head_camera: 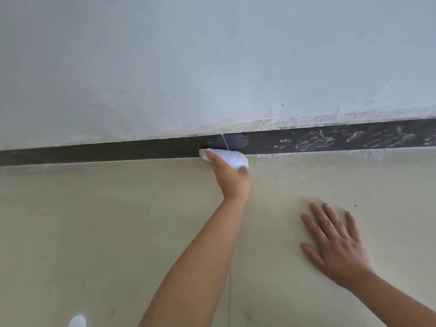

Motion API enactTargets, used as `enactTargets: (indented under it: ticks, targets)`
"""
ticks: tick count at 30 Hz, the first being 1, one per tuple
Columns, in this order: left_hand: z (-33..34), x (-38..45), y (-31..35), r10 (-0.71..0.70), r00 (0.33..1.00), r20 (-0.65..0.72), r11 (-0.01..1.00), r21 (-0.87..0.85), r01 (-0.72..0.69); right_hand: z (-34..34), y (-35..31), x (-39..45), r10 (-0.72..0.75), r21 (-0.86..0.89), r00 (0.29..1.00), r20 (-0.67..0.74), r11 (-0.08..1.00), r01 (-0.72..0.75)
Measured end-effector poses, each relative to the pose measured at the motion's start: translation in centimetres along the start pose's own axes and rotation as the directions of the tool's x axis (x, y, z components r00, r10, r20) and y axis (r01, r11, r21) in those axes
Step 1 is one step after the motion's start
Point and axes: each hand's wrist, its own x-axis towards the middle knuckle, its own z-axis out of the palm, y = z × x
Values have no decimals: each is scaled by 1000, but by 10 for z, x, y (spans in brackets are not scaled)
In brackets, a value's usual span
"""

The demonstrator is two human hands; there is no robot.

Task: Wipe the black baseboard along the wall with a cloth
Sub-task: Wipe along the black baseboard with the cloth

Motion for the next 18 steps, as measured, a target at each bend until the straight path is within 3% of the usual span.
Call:
enactTargets:
  ticks: [3, 6, 11, 18]
  targets:
    - [-10, 13, 1, -103, 993, -57, 994, -54, 100, 0, 0, 0, -1, -1, 1000, -2, 1000, 1]
    - [-9, 12, 3, -127, 992, -27, 990, -66, 125, 0, 0, -1, -2, -2, 1000, -7, 1000, 2]
    - [-4, -13, 7, 84, 995, 60, 996, 6, -84, 0, 0, 0, -3, -3, 1000, 5, 1000, 3]
    - [-74, 28, 4, 163, 971, -176, 979, 152, -137, -3, -3, 1, -6, 2, 1000, 17, 1000, 6]
